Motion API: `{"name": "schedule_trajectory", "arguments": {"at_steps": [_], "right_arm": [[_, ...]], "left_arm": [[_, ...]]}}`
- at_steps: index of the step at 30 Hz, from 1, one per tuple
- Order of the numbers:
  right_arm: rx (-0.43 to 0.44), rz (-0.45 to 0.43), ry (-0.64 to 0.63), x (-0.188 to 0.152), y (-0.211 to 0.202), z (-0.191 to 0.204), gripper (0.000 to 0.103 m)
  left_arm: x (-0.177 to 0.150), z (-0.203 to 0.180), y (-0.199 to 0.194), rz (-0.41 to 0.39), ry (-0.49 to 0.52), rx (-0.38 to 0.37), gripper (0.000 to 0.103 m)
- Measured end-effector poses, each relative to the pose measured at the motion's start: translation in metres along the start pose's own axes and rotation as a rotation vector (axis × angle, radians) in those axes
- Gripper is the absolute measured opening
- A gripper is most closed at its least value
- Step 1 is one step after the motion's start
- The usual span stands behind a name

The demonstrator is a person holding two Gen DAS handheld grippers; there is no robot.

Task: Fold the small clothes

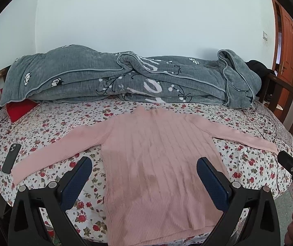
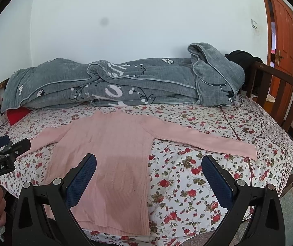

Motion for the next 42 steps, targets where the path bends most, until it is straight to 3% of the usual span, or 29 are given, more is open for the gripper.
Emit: {"name": "schedule_trajectory", "arguments": {"at_steps": [42], "right_arm": [[0.008, -0.012, 0.028, -0.0017, -0.0034, -0.0058, 0.101]], "left_arm": [[0.0058, -0.0017, -0.0051, -0.018, 0.018, 0.005, 0.103]]}}
Point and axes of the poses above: each gripper's, at about its wrist camera, not at the fingertips, and y roughly the way its jaws point, z to its left, x to its top, the point moved 4 cm from there along y, roughly the way its jaws point, and after that the axes turned 7 degrees about -y, right-handed, at the moved point
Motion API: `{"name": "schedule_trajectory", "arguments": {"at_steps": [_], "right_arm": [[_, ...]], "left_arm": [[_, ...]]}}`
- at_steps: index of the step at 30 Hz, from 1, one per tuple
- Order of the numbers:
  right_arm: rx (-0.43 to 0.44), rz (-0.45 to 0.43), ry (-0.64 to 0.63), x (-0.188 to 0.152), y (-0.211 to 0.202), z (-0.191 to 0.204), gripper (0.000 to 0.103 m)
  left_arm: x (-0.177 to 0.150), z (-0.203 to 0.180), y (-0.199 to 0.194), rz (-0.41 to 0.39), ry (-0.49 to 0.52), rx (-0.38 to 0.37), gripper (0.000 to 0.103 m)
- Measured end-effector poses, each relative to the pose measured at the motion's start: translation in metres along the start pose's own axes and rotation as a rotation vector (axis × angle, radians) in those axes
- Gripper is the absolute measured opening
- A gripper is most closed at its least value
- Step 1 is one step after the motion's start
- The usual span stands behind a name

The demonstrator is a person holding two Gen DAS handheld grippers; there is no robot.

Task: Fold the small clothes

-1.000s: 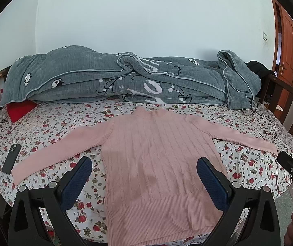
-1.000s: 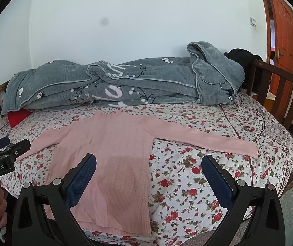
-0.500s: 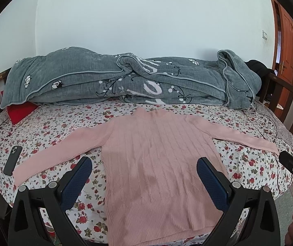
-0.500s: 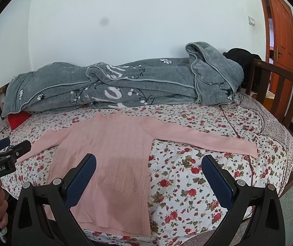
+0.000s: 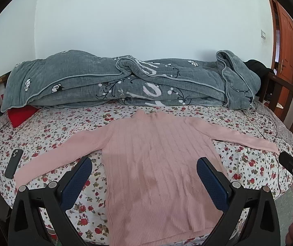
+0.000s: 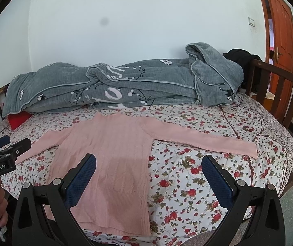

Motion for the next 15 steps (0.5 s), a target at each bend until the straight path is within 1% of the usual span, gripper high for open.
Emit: {"name": "schedule_trajectory", "arguments": {"at_steps": [10, 12, 15], "right_arm": [[-0.003, -0.003, 0.000, 0.001, 0.002, 0.002, 0.101], [0.000, -0.007, 0.000, 0.002, 0.002, 0.003, 0.101], [-0.002, -0.022, -0.007, 0.001, 0.002, 0.006, 0.101]], "left_arm": [[0.004, -0.003, 0.005, 0.003, 0.010, 0.005, 0.103], [0.004, -0.004, 0.005, -0.008, 0.012, 0.005, 0.103], [0.002, 0.000, 0.010, 0.002, -0.009, 0.001, 0.103]]}}
Point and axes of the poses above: each gripper's, at about its wrist camera, not at the fingertips, and y roughly the way its jaws point, z to its left, x to its top, the point moved 4 cm from there along y, roughly the way its jaws point, and after that the axes turned 7 degrees about -y, right-handed, at the moved point
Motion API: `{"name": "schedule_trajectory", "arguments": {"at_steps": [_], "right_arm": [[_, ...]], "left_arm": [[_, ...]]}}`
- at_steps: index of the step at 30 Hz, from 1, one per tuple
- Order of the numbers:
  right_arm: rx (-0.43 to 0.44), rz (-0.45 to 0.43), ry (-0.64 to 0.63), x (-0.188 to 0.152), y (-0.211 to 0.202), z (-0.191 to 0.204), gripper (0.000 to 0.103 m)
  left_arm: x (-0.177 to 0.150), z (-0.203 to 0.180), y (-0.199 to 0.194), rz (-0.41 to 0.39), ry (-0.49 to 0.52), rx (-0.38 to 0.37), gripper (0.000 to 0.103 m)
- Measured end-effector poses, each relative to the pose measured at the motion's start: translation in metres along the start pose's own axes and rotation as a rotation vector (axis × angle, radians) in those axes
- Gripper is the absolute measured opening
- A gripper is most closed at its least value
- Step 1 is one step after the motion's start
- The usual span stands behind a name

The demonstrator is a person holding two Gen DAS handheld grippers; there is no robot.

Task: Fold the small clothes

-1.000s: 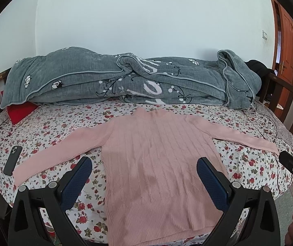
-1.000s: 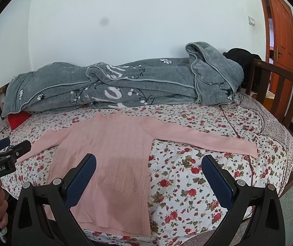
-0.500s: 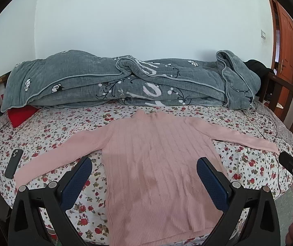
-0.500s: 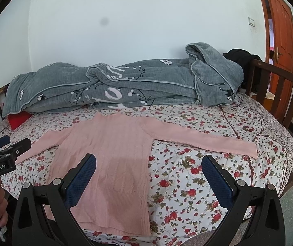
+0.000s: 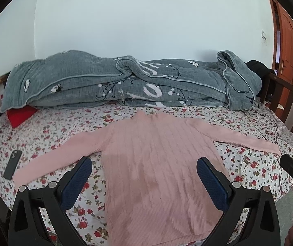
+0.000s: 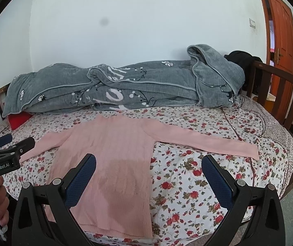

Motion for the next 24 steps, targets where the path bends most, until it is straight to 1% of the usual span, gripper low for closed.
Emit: {"name": "schedule_trajectory", "arguments": {"at_steps": [2, 5, 8, 9, 11, 12, 14, 16, 17, 19, 21, 24], "right_arm": [[-0.002, -0.002, -0.012, -0.001, 0.001, 0.003, 0.101], [0.005, 0.011, -0.034, -0.001, 0.006, 0.011, 0.101], [0.011, 0.001, -0.050, -0.001, 0.012, 0.022, 0.101], [0.008, -0.005, -0.057, -0.001, 0.014, 0.026, 0.101], [-0.026, -0.025, -0.079, -0.003, 0.019, 0.035, 0.101], [-0.044, -0.032, -0.093, -0.004, 0.024, 0.040, 0.101], [-0.045, -0.021, -0.111, -0.008, 0.035, 0.049, 0.101], [-0.013, 0.010, -0.103, -0.013, 0.051, 0.058, 0.101], [0.018, 0.038, -0.090, -0.017, 0.061, 0.064, 0.101], [0.069, 0.080, -0.070, -0.025, 0.075, 0.074, 0.101], [0.105, 0.110, -0.067, -0.032, 0.090, 0.086, 0.098], [0.117, 0.129, -0.099, -0.040, 0.105, 0.105, 0.097]], "left_arm": [[-0.003, 0.006, 0.006, 0.004, -0.016, 0.013, 0.103], [-0.007, 0.018, 0.020, 0.012, -0.014, 0.033, 0.103], [-0.012, 0.043, 0.040, 0.037, -0.036, 0.056, 0.103], [-0.016, 0.055, 0.047, 0.049, -0.055, 0.052, 0.103], [-0.023, 0.079, 0.059, 0.065, -0.095, 0.068, 0.103], [-0.029, 0.097, 0.066, 0.070, -0.125, 0.093, 0.103], [-0.040, 0.128, 0.078, 0.092, -0.170, 0.115, 0.102], [-0.053, 0.167, 0.094, 0.137, -0.241, 0.133, 0.101], [-0.060, 0.189, 0.099, 0.146, -0.281, 0.143, 0.096], [-0.072, 0.222, 0.106, 0.158, -0.343, 0.180, 0.092], [-0.082, 0.262, 0.110, 0.151, -0.415, 0.208, 0.091], [-0.092, 0.318, 0.107, 0.123, -0.540, 0.240, 0.091]]}}
Point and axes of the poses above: each gripper's, at about its wrist camera, not at the fingertips, and y roughly the way its jaws point, z to its left, x to its top, the point moved 4 cm from there along y, roughly the way its jaws point, and after that the axes turned 7 degrees about -y, right-handed, at the moved point
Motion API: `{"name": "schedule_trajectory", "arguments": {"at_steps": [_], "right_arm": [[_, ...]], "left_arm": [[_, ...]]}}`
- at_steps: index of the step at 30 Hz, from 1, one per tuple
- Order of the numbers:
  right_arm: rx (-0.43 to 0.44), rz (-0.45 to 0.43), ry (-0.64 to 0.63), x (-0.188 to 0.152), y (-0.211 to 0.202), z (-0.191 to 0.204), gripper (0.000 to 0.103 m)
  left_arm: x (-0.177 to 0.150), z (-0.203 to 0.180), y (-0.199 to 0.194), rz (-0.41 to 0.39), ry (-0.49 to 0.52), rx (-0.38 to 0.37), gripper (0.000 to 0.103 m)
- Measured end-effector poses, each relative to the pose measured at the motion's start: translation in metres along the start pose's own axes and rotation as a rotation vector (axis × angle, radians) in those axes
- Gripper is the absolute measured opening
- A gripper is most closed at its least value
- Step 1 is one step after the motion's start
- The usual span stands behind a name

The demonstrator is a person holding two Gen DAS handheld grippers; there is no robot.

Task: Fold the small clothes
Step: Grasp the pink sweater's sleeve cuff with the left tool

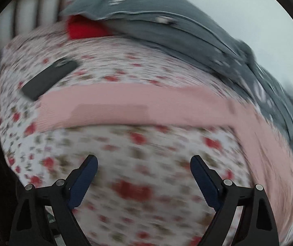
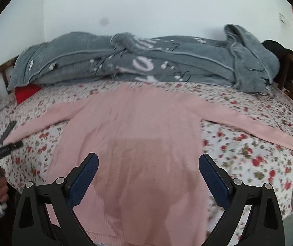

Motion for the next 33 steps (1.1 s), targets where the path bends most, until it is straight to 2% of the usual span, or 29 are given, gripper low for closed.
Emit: {"name": "schedule_trajectory", "arguments": {"at_steps": [3, 6, 12, 16, 18, 19, 20, 23, 29, 33], "right_arm": [[-0.001, 0.020, -0.038, -0.002, 0.016, 0.017, 0.097], [0.006, 0.044, -0.056, -0.005, 0.032, 0.028, 0.097], [0.030, 0.112, -0.043, -0.009, 0.064, 0.038, 0.097], [0.033, 0.131, -0.036, -0.011, 0.076, 0.038, 0.097], [0.031, 0.132, -0.033, -0.012, 0.079, 0.034, 0.097], [0.030, 0.134, -0.031, -0.012, 0.080, 0.032, 0.097], [0.033, 0.137, -0.025, -0.012, 0.080, 0.029, 0.097], [0.052, 0.130, 0.011, -0.012, 0.078, 0.016, 0.097], [0.037, 0.105, 0.043, -0.007, 0.073, -0.016, 0.097], [0.026, 0.081, 0.066, -0.008, 0.069, -0.046, 0.097]], "left_arm": [[0.016, 0.039, 0.012, 0.024, -0.120, -0.011, 0.090], [0.026, 0.068, 0.022, 0.038, -0.198, -0.009, 0.082], [0.045, 0.089, 0.034, 0.011, -0.243, -0.008, 0.074], [0.059, 0.088, 0.036, -0.012, -0.231, 0.028, 0.056], [0.064, 0.086, 0.035, -0.017, -0.211, 0.055, 0.042], [0.067, 0.084, 0.036, -0.018, -0.202, 0.067, 0.030], [0.070, 0.082, 0.036, -0.020, -0.197, 0.074, 0.021], [0.077, 0.072, 0.029, -0.040, -0.189, 0.078, 0.010], [0.091, 0.008, 0.011, -0.105, -0.082, 0.058, 0.008], [0.096, -0.060, 0.006, -0.130, 0.012, 0.025, 0.007]]}}
Point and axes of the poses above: each gripper's, at about its wrist camera, not at the fingertips, and y roughly the way its jaws point, z to its left, x to its top, the point moved 4 cm from there along y, roughly the way its jaws point, and after that the axes turned 7 degrees about -y, right-handed, at the moved point
